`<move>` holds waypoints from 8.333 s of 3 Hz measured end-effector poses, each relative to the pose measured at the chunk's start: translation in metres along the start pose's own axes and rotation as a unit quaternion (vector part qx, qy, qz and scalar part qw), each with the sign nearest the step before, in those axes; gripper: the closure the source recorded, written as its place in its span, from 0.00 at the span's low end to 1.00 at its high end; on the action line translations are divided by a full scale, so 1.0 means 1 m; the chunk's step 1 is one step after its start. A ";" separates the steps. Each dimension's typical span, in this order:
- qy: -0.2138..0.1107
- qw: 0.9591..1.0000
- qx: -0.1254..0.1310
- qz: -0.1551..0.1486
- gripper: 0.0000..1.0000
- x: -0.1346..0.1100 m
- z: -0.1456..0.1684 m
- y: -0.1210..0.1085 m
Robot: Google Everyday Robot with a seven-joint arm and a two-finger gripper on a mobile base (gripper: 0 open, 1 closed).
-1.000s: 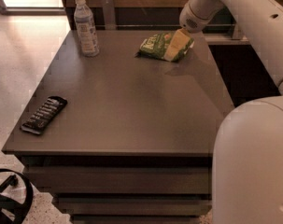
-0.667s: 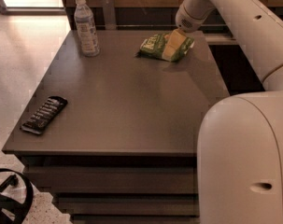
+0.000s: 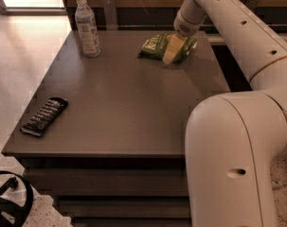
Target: Move green jalapeno chip bag near rxbar chocolate
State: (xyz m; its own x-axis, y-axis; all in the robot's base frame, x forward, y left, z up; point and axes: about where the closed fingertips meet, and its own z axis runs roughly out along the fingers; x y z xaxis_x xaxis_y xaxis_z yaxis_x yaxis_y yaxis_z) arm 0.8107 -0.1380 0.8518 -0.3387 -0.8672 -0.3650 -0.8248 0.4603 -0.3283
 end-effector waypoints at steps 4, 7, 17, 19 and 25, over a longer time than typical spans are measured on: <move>0.013 1.000 -0.011 0.007 0.64 0.006 0.021 0.002; 0.014 1.000 -0.013 0.007 1.00 0.005 0.023 0.003; -0.166 0.938 -0.157 -0.259 1.00 -0.038 -0.164 0.220; -0.187 0.901 -0.195 -0.338 1.00 -0.064 -0.170 0.257; -0.194 0.869 -0.209 -0.404 0.12 -0.085 -0.172 0.283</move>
Offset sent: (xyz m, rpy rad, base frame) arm 0.0043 -0.0025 -0.0152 -0.0052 0.0221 -0.0155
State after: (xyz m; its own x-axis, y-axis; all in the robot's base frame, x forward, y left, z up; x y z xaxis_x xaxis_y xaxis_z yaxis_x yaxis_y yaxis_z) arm 0.5277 0.0333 0.9400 0.5396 -0.7085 -0.4549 -0.8419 -0.4496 -0.2984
